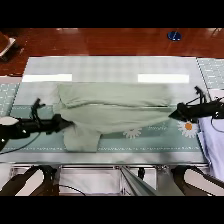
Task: Fold the shirts.
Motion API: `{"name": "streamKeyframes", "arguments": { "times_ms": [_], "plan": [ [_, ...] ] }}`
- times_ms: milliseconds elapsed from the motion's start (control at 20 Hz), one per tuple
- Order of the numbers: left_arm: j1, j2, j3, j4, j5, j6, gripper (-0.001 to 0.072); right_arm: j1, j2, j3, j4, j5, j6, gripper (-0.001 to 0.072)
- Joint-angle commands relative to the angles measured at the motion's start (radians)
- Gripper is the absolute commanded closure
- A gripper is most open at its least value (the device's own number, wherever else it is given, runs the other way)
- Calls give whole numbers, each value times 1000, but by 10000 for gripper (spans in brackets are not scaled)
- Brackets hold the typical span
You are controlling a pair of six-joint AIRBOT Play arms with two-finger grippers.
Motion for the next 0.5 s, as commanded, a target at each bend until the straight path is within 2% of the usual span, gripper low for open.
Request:
{"name": "streamKeyframes", "arguments": {
  "times_ms": [0,50,250,450],
  "plan": [
    [25,-10,154,-4,94,-31,690,28,-21,162,18,15,-18,692],
    [10,-44,199,-18,124,-53,690,47,-56,209,32,15,-18,692],
    [-119,-266,439,-15,163,-50,690,124,-196,359,37,-48,8,692],
    [-155,-497,712,-12,146,-109,691,137,-330,483,36,-67,55,692]
  ]
}}
